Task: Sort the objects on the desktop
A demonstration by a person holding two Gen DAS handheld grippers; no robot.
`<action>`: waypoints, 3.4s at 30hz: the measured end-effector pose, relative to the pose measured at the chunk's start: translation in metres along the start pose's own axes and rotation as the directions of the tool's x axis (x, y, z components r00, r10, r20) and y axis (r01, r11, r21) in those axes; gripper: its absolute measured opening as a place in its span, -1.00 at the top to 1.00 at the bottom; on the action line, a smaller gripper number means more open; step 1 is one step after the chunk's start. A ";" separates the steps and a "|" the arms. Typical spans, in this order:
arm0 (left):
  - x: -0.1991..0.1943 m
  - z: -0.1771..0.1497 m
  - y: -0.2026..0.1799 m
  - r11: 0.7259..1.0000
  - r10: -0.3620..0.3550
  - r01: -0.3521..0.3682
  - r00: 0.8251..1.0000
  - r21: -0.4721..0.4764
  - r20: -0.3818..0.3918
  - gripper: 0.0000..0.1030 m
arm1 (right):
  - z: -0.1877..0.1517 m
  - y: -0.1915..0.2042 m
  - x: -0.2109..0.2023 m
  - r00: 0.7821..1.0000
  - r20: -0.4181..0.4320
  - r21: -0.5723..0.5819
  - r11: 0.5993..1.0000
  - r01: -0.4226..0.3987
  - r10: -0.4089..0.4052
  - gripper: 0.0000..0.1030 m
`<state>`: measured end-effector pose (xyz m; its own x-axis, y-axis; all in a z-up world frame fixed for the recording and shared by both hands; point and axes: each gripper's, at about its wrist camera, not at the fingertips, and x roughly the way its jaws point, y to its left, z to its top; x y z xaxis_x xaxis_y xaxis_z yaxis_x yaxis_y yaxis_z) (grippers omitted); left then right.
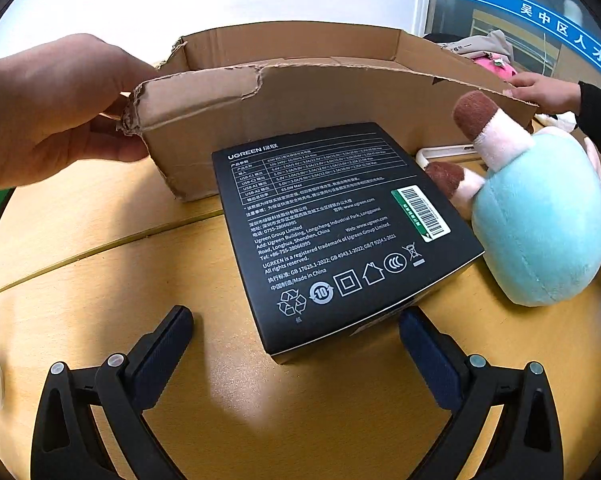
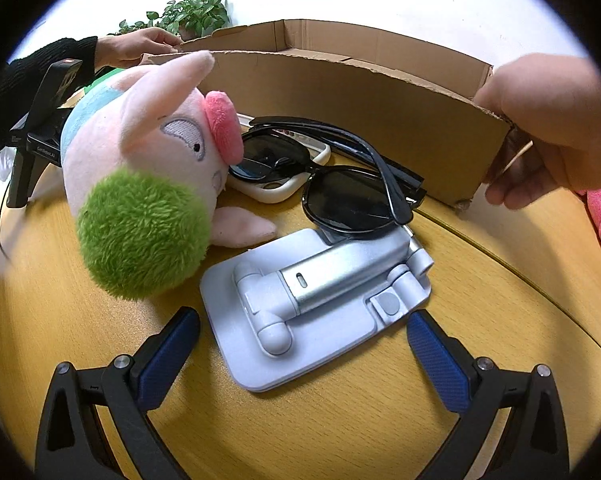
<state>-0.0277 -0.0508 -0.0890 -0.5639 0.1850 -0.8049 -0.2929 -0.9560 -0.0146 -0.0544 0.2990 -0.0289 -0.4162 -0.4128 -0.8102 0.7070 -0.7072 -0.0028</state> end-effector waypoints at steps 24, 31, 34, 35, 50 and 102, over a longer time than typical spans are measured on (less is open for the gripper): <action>0.001 0.002 0.002 1.000 0.009 -0.009 1.000 -0.010 0.000 -1.00 | 0.000 0.001 0.002 0.999 -0.001 0.047 0.998 0.034 -0.034 -1.00; -0.003 -0.005 0.004 1.000 0.005 -0.005 1.000 -0.005 0.000 -1.00 | -0.005 -0.003 -0.001 0.999 -0.002 0.062 0.997 0.044 -0.044 -1.00; -0.008 -0.010 0.007 1.000 0.018 -0.018 1.000 -0.022 0.001 -1.00 | -0.021 -0.005 -0.010 0.998 -0.004 0.094 0.993 0.069 -0.069 -1.00; -0.009 -0.012 0.010 0.999 0.028 -0.028 1.000 -0.037 0.001 -1.00 | -0.027 -0.006 -0.014 0.997 -0.004 0.105 0.992 0.077 -0.077 -1.00; -0.012 -0.017 0.016 0.997 0.048 -0.048 0.999 -0.061 0.000 -1.00 | -0.012 0.006 -0.010 0.996 -0.005 0.121 0.989 0.090 -0.090 -1.00; -0.013 -0.018 0.023 0.989 0.089 -0.089 0.996 -0.122 -0.004 -1.00 | -0.011 0.005 -0.007 0.996 -0.004 0.121 0.989 0.090 -0.090 -1.00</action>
<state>-0.0131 -0.0790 -0.0901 -0.5848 0.0982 -0.8052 -0.1452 -0.9893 -0.0152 -0.0413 0.3043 -0.0295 -0.4758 -0.3454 -0.8089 0.5926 -0.8055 -0.0046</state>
